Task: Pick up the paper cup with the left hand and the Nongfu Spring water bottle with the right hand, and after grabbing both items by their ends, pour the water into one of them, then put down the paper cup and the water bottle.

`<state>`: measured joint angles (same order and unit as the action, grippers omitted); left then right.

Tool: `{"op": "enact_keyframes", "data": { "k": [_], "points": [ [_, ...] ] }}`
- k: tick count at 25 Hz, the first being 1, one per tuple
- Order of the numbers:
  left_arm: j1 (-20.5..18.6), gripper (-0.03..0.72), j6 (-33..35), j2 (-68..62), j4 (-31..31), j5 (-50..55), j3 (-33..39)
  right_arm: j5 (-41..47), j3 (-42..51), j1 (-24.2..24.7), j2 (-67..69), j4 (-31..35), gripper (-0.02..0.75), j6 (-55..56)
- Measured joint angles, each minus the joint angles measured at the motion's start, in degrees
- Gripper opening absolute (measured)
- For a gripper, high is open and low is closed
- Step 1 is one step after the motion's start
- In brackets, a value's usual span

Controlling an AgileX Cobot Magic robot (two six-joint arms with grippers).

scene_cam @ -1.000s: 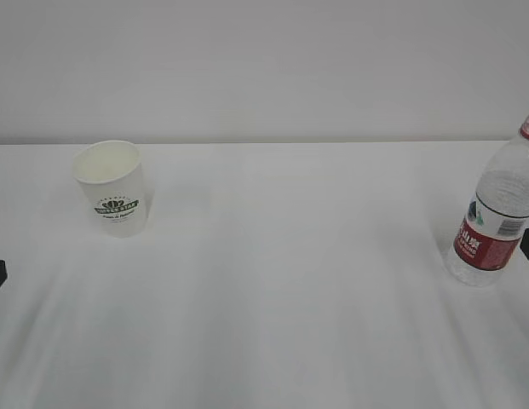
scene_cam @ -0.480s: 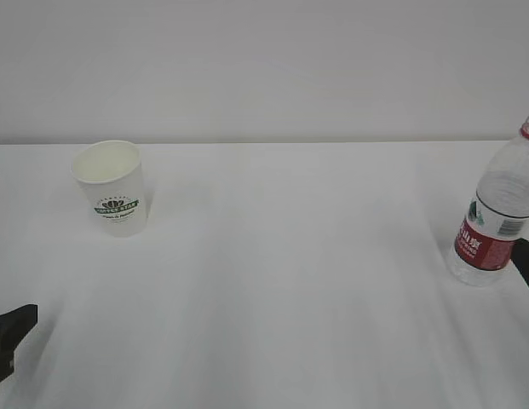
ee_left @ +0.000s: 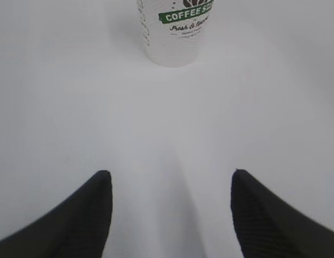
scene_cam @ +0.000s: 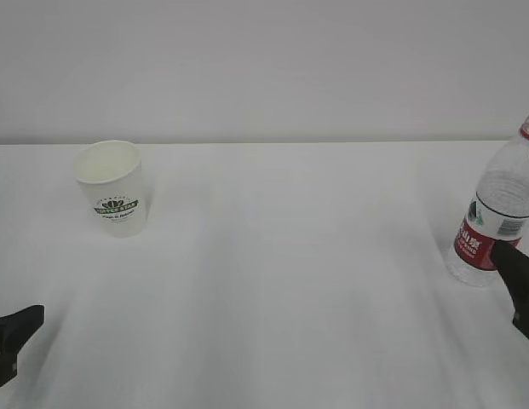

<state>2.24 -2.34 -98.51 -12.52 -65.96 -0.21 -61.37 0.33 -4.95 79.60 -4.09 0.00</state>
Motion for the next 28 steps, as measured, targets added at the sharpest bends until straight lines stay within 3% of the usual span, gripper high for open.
{"op": "enact_keyframes", "data": {
  "k": [12, 19, 28],
  "points": [
    [0.00, 0.503, -0.02, 0.00, -8.08, -0.03, -0.11, -3.62, 0.00, 0.00, 8.45, -1.17, 0.587, 0.00],
    [0.00, 0.504, -0.02, 0.00, -12.17, -0.03, -1.65, -3.86, 0.00, 0.00, 8.45, -8.46, 0.587, 0.75],
    [0.00, 0.515, -1.22, 0.00, -14.41, -0.13, -2.84, -3.94, 0.00, 0.00, 8.45, -11.53, 0.587, 2.33]
  ]
}}
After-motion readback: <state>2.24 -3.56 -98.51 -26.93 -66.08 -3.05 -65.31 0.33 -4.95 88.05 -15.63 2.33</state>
